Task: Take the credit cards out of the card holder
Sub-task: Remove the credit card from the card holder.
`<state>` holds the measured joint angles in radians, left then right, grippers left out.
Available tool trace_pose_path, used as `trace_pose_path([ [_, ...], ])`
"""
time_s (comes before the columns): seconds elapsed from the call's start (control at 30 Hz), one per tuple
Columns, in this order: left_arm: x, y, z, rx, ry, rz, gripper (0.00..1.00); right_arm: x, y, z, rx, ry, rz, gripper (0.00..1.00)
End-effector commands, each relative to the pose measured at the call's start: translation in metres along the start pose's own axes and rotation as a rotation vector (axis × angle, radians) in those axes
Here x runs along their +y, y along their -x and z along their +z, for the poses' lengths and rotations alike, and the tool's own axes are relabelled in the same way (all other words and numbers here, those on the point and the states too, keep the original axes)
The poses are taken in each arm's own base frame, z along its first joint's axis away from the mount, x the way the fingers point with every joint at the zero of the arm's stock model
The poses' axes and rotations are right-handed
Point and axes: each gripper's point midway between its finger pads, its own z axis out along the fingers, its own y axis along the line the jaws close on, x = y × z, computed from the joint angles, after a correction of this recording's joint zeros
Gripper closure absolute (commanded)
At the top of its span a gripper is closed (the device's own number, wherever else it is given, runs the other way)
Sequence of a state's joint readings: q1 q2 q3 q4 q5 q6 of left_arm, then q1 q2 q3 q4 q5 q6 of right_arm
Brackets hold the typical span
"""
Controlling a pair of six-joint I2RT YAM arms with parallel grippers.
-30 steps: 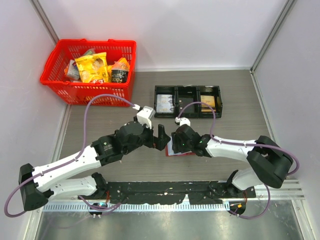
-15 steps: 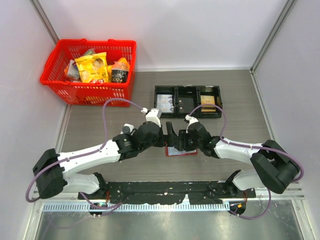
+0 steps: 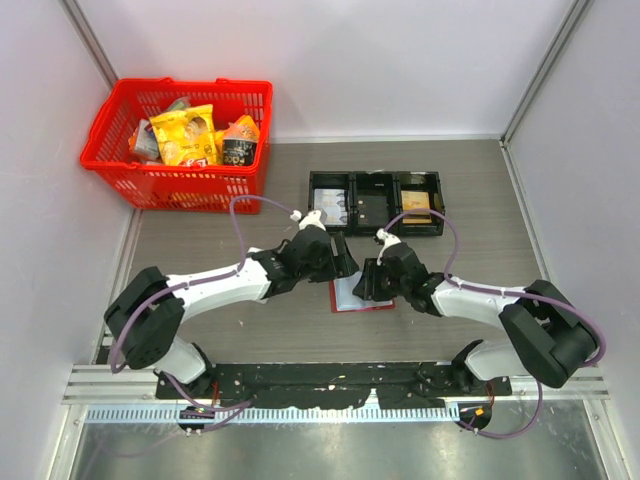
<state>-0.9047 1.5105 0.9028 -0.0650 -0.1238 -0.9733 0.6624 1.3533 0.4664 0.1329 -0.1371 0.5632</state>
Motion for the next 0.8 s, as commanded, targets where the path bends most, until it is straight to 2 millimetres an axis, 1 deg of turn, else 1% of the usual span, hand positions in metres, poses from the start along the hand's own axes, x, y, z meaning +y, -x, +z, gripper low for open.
trace_pose_path([
  [0.0,-0.015,0.016,0.009,-0.007,-0.061,-0.054,0.28,-0.017,-0.024,0.003,0.078,-0.033,0.045,0.63],
  [0.1,-0.013,0.011,0.018,0.023,-0.055,-0.046,0.28,-0.019,-0.025,0.003,0.085,-0.025,0.062,0.67],
  [0.17,-0.012,0.007,0.024,0.041,-0.052,-0.041,0.28,-0.021,-0.025,0.004,0.086,-0.022,0.074,0.67],
  [0.23,-0.011,0.005,0.028,0.053,-0.047,-0.035,0.27,-0.023,-0.026,0.004,0.089,-0.019,0.081,0.71],
  [0.37,-0.006,0.004,0.039,0.071,-0.031,-0.034,0.24,-0.024,-0.026,0.004,0.089,-0.01,0.09,0.71],
  [0.4,-0.004,0.007,0.042,0.069,-0.024,-0.038,0.24,-0.024,-0.027,0.004,0.092,-0.008,0.095,0.71],
  [0.47,-0.005,0.004,0.046,0.102,-0.038,-0.051,0.24,-0.025,-0.028,0.003,0.093,-0.007,0.099,0.71],
  [0.6,-0.014,-0.007,0.046,0.171,-0.078,-0.074,0.24,-0.025,-0.027,0.003,0.094,-0.001,0.104,0.71],
  [0.67,-0.013,-0.011,0.045,0.185,-0.077,-0.09,0.25,-0.025,-0.028,0.004,0.097,-0.001,0.106,0.71],
  [0.77,-0.003,-0.021,0.042,0.201,-0.06,-0.111,0.25,-0.026,-0.029,0.004,0.101,0.0,0.109,0.71],
])
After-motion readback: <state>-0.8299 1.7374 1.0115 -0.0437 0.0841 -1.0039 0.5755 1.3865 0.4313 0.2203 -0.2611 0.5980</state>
